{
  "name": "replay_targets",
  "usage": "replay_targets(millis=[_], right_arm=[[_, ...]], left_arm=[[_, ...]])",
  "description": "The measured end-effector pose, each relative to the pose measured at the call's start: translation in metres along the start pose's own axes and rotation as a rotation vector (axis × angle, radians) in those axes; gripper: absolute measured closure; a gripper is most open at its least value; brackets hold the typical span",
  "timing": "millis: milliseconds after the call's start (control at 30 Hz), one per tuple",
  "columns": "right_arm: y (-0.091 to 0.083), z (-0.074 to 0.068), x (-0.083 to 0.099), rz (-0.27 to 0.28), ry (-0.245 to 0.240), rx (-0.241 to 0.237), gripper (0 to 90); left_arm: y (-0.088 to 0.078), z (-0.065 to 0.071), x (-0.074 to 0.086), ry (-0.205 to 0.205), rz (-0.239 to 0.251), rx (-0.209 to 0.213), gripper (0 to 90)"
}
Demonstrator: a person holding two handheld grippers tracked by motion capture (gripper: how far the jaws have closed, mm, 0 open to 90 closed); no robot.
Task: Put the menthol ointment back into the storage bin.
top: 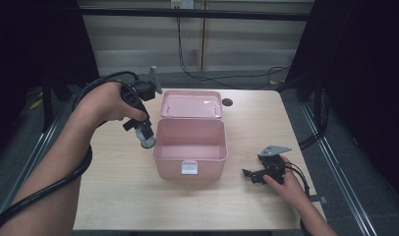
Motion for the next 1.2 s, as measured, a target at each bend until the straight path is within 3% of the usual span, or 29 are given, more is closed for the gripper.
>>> replay_targets(millis=[433, 1200], right_arm=[[0.000, 0.000, 0.000, -0.002, 0.003, -0.001, 9.4], [0.000, 0.000, 0.000, -0.002, 0.002, 0.000, 9.4]], left_arm=[[0.008, 0.003, -0.034, -0.022, 0.011, -0.008, 50.5], [0.058, -0.009, -0.085, -0.231, 0.026, 0.003, 50.5]])
Point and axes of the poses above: each handheld gripper's, and its own axes: y roughly forward along the jaws, x roughly out of its underside, z roughly to its right, the point moved 1 cm from there along y, roughly forward along the jaws, and after that the axes turned 7 degrees about x, right-handed, at the moved point
